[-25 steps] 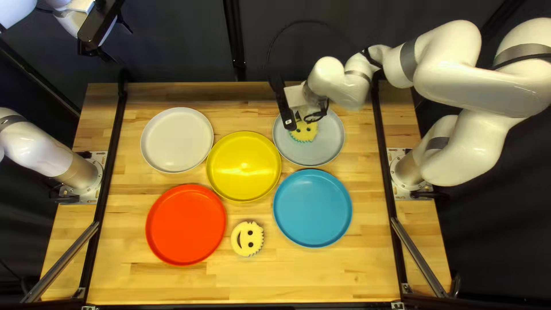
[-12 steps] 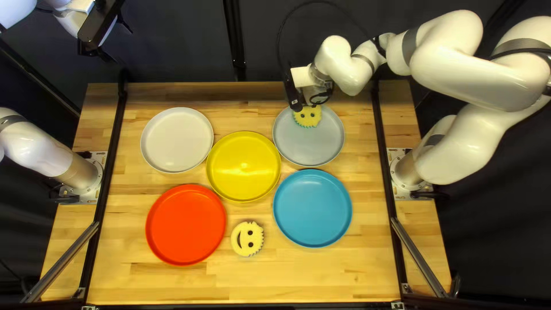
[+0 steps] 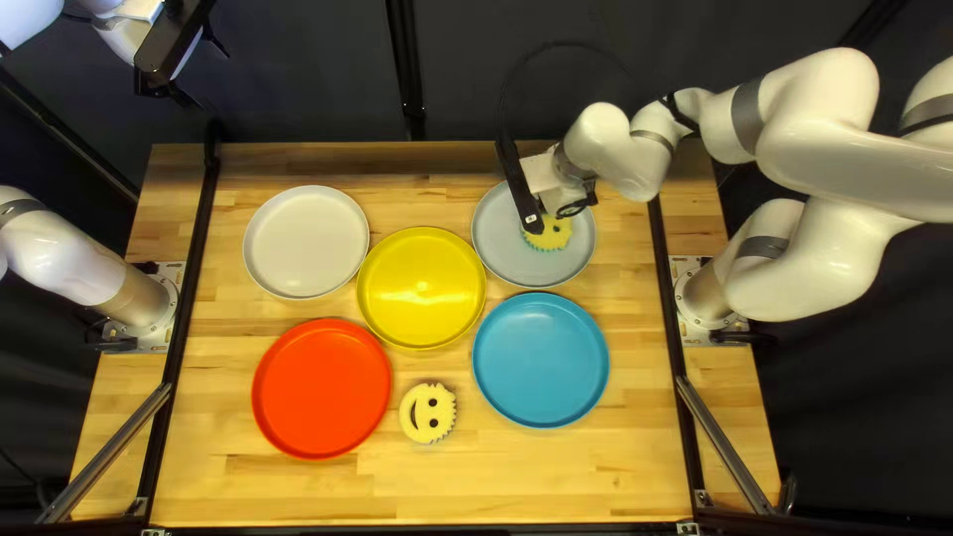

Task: Pick up sponge and scrub the plate

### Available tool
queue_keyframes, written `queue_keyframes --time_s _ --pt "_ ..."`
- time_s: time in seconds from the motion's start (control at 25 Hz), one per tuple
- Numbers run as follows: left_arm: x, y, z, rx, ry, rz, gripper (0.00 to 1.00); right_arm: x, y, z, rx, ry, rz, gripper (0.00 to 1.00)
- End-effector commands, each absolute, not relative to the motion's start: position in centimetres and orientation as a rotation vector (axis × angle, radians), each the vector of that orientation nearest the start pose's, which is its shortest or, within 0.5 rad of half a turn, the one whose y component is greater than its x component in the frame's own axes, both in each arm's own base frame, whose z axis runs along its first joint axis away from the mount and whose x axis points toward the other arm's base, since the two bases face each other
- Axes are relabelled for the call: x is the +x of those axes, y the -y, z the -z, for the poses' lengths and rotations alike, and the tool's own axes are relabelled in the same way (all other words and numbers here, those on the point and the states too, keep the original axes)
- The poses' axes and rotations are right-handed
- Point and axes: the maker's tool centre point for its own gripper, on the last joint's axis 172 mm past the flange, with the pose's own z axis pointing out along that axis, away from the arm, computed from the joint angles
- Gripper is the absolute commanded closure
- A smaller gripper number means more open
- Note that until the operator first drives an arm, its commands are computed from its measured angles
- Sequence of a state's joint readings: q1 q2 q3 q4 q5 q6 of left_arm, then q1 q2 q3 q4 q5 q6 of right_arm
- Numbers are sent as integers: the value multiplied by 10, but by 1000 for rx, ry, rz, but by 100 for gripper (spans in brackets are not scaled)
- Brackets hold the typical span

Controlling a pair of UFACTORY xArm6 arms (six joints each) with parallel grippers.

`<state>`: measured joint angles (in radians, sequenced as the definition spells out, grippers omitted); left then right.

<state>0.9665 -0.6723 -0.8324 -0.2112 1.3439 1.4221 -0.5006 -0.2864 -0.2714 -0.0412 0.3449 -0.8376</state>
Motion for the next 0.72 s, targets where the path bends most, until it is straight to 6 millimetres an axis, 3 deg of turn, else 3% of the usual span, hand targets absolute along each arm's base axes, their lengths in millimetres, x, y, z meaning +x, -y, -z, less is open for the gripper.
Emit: queue_keyframes --time_s 0.04,0.44,0.56,0.72 --pt "230 -242 -330 -2977 -642 388 0 308 182 -61 -3211 622 274 100" --pt "230 -242 -330 -2977 -642 388 0 328 232 -61 -3190 607 331 100" --pt "230 -242 -330 -2977 -642 388 0 332 227 -67 -3176 565 311 100" --pt "230 -242 -330 -2977 -642 388 0 337 198 -85 -3136 479 229 100"
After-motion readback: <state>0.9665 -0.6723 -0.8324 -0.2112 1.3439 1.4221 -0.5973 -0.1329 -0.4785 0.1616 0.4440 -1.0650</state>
